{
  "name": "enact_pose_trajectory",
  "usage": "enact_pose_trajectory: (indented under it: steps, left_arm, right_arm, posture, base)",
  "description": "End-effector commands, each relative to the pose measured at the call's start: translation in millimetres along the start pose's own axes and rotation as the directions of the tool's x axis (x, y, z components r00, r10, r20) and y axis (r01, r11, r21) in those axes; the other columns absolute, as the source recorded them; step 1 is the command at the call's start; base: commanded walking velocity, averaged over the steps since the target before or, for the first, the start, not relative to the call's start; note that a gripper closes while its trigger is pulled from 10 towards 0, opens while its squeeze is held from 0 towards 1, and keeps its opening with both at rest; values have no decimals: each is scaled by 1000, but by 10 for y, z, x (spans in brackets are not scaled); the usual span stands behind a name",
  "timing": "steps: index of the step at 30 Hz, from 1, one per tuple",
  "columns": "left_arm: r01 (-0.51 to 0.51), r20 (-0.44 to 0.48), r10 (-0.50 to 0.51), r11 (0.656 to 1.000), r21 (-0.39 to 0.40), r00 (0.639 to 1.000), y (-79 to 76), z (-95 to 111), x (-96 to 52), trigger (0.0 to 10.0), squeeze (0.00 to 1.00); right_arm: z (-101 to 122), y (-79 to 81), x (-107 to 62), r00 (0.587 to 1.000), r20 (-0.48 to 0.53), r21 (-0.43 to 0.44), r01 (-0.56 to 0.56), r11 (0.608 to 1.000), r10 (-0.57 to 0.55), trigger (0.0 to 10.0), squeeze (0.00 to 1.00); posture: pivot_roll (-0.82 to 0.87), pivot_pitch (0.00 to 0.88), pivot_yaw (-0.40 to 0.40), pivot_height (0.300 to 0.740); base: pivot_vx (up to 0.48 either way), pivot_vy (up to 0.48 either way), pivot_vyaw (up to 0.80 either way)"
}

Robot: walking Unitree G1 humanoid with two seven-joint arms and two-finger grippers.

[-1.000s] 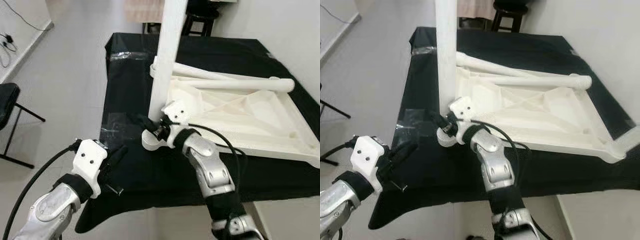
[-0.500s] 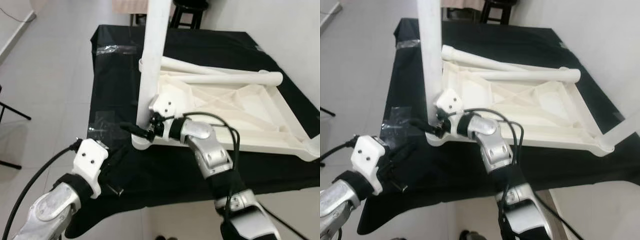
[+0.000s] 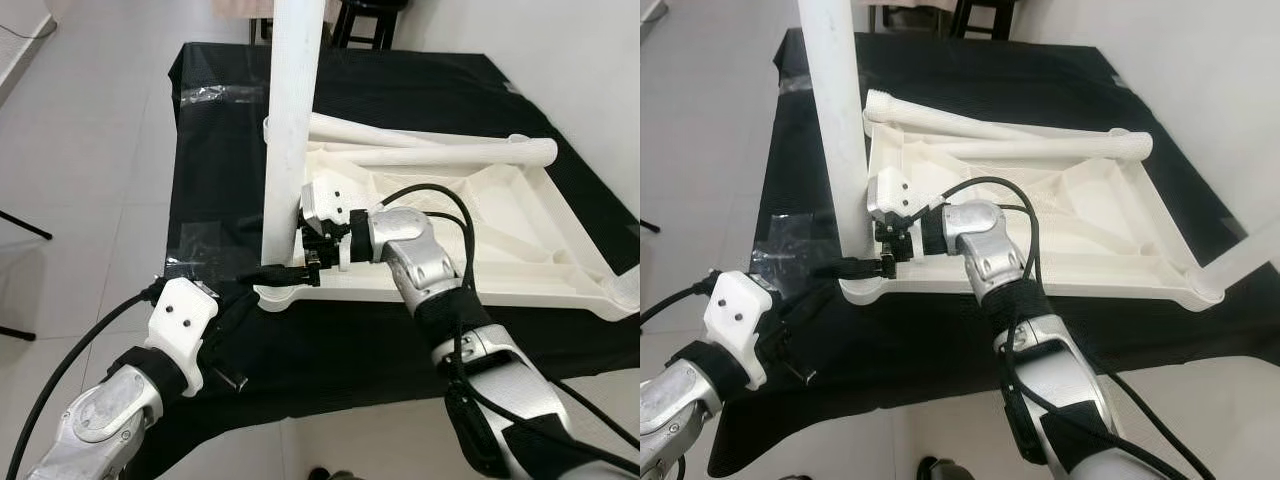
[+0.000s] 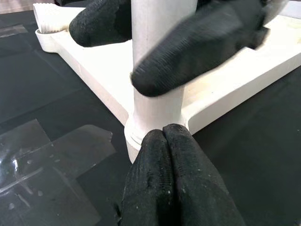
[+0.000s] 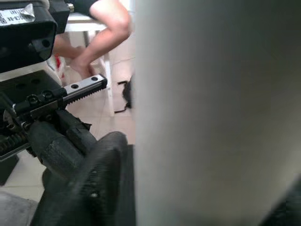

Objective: Building children table

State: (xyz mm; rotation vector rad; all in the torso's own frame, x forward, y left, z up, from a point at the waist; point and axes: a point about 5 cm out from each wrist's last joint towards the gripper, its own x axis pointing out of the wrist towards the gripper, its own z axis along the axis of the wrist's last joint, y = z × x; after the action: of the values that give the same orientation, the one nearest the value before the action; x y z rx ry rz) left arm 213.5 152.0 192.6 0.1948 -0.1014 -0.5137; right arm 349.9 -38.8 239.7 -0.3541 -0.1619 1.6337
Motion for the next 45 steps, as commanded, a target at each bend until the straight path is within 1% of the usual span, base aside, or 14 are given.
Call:
enact_pose_trajectory:
  steps: [1, 14, 16, 18, 21, 30, 31, 33, 34, 39, 40, 41, 42, 45]
  left_arm:
    - [1, -18, -1, 1000, 8, 1000, -5, -10, -29, 10000, 0]
    - [1, -20, -1, 1000, 7, 1000, -6, -12, -27, 10000, 0]
    - [1, -18, -1, 1000, 7, 1000, 0, -11, -23, 10000, 0]
    - [2, -18, -2, 1000, 7, 1000, 23, -13, -28, 10000, 0]
    - [8, -20, -7, 1000, 4, 1000, 25, -18, -30, 10000, 0]
    - [12, -20, -12, 1000, 0, 1000, 4, -20, -5, 10000, 0]
    - [1, -22, 0, 1000, 8, 1000, 32, -19, -14, 10000, 0]
    - [-8, -24, 9, 1000, 14, 1000, 54, -19, -21, 10000, 0]
    - [-14, -23, 15, 1000, 14, 1000, 70, -17, -24, 10000, 0]
    - [4, -21, -3, 1000, 6, 1000, 26, -19, -1, 10000, 0]
    - [9, -21, -9, 1000, 4, 1000, 13, -19, 5, 10000, 0]
    - [9, -21, -9, 1000, 4, 1000, 13, -19, 5, 10000, 0]
    - [12, -21, -12, 1000, 3, 1000, 4, -19, 8, 10000, 0]
    - [11, -23, -11, 1000, 3, 1000, -1, -18, 3, 10000, 0]
  right_arm:
    - [-44, 55, 118, 996, -11, 30, -83, 996, 83, 0, 0]
    - [-231, -17, -188, 986, -40, 37, 166, 985, -165, 0, 0]
    - [-339, 5, -263, 943, -63, 51, 330, 942, -327, 0, 0]
    - [-563, 35, -362, 650, -123, 150, 759, 633, -750, 0, 0]
    - [-707, 370, -291, 564, -221, 32, 820, 571, -796, 0, 0]
    - [-707, 376, -87, 661, -229, 78, 744, 664, -714, 0, 0]
    - [-674, 382, -57, 671, -225, 83, 736, 672, -707, 10000, 0]
    - [-639, 385, -39, 672, -219, 93, 736, 670, -708, 10000, 0]
    - [-578, 384, -27, 689, -204, 105, 722, 684, -696, 10000, 1000]
    - [-376, 296, -15, 788, -107, 123, 615, 779, -606, 10000, 1000]
    - [-306, 256, -21, 838, -49, 138, 545, 827, -544, 10000, 784]
    - [-306, 256, -21, 838, -49, 138, 545, 827, -544, 10000, 784]
    - [-276, 196, -51, 878, -14, 147, 474, 868, -478, 10000, 0]
    - [-251, 127, -92, 932, 12, 128, 358, 925, -362, 10000, 0]
  posture:
    - [182, 236, -160, 740]
    - [147, 236, -165, 740]
    - [141, 236, -167, 740]
    - [125, 234, -167, 740]
    - [129, 237, -147, 740]
    - [135, 232, -159, 740]
    - [133, 232, -158, 740]
    - [132, 230, -157, 740]
    - [132, 230, -157, 740]
    - [137, 230, -150, 740]
    - [133, 229, -145, 740]
    - [133, 229, -145, 740]
    - [143, 233, -144, 740]
    - [158, 238, -147, 740]
  base:
    - [0, 0, 0]
    - [0, 0, 0]
    - [0, 0, 0]
    - [0, 0, 0]
    - [0, 0, 0]
    - [0, 0, 0]
    - [0, 0, 0]
    - [0, 0, 0]
    - [0, 0, 0]
    - [0, 0, 0]
    - [0, 0, 0]
    - [0, 0, 0]
    - [0, 0, 0]
    - [0, 0, 0]
